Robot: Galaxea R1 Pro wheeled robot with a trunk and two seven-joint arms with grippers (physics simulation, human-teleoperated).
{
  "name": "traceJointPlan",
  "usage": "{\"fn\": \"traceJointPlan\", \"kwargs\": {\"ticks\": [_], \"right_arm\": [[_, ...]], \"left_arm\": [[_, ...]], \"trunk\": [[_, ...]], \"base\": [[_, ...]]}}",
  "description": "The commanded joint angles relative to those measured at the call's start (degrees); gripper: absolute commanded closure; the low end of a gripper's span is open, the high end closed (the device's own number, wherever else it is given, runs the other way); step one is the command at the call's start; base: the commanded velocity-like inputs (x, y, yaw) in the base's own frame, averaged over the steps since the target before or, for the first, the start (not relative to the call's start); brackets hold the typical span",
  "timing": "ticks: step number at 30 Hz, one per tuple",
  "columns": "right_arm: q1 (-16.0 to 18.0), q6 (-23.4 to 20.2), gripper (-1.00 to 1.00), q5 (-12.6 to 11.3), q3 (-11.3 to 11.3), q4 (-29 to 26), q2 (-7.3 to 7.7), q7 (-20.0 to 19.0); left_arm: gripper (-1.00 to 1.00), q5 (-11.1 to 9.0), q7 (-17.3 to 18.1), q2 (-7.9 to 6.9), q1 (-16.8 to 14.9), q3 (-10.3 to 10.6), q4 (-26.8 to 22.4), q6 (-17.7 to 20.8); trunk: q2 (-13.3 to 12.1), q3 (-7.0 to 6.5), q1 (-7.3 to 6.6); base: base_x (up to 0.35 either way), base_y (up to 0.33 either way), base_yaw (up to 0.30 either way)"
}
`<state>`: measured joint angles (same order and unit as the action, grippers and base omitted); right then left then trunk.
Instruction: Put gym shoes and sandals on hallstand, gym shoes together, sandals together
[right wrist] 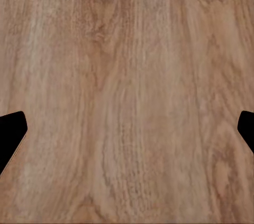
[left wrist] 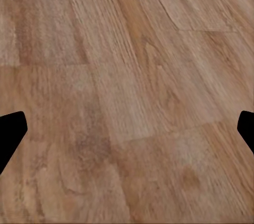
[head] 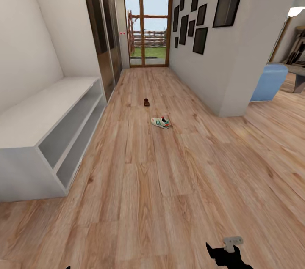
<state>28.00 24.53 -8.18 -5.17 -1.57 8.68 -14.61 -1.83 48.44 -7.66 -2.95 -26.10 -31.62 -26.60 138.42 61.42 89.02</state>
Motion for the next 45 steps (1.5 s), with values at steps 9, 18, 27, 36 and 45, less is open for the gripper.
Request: {"fn": "traceJointPlan", "kwargs": {"ticks": [9,18,27,36,45], "right_arm": [[0.04,0.16,-1.00,-0.61,-0.47,0.07,0.02,-0.25],[0.04,0.16,-1.00,-0.61,-0.46,0.07,0.02,-0.25],[0.04,0.16,-1.00,-0.61,-0.48,0.07,0.02,-0.25],[0.04,0.16,-1.00,-0.61,-0.47,0.05,0.02,-0.25],[0.04,0.16,-1.00,-0.61,-0.50,0.07,0.02,-0.25]], "left_arm": [[-1.00,-0.19,0.43,0.01,-0.04,-0.18,0.07,-0.05],[-1.00,-0.19,0.43,0.01,-0.05,-0.18,0.07,-0.11],[-1.00,-0.19,0.43,0.01,-0.04,-0.18,0.07,-0.12],[-1.00,-0.19,0.44,0.01,-0.07,-0.18,0.07,-0.12],[-1.00,-0.19,0.44,0.01,-0.08,-0.18,0.07,-0.12]], "trunk": [[0.02,0.05,0.02],[0.02,0.05,0.02],[0.02,0.05,0.02],[0.02,0.05,0.02],[0.02,0.05,0.02]], "base": [[0.337,0.000,0.000],[0.337,0.000,0.000],[0.337,0.000,0.000],[0.337,-0.003,0.000],[0.323,-0.081,0.000]]}}
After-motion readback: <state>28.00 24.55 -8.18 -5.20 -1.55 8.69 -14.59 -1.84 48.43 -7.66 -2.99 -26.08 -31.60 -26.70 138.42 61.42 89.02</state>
